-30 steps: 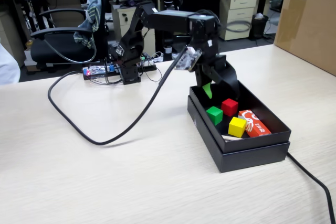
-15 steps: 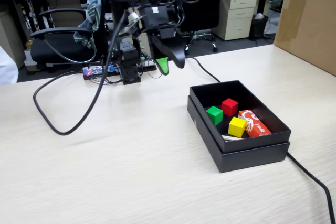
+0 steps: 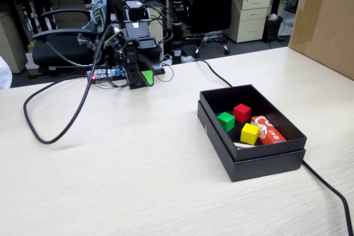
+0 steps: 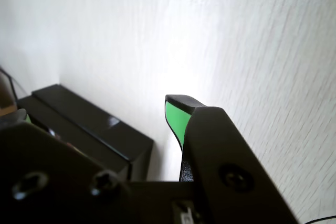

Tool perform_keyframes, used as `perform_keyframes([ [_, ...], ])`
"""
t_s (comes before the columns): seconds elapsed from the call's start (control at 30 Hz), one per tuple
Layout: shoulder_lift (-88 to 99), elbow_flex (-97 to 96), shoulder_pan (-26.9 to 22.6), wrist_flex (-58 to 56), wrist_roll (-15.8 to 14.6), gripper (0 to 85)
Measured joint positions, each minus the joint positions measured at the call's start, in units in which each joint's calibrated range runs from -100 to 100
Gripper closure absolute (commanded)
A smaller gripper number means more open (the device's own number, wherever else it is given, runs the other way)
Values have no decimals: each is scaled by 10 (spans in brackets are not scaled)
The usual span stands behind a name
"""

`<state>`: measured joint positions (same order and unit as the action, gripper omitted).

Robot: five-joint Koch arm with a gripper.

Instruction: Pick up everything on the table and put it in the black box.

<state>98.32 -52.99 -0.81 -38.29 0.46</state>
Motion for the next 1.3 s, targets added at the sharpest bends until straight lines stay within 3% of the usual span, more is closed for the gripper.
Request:
perform_keyframes([
  [0.33,5,-224,21,163,13,338],
  [0.73,8,-430,19,460,22,341],
  [1.3,14,-437,27,439,22,354],
])
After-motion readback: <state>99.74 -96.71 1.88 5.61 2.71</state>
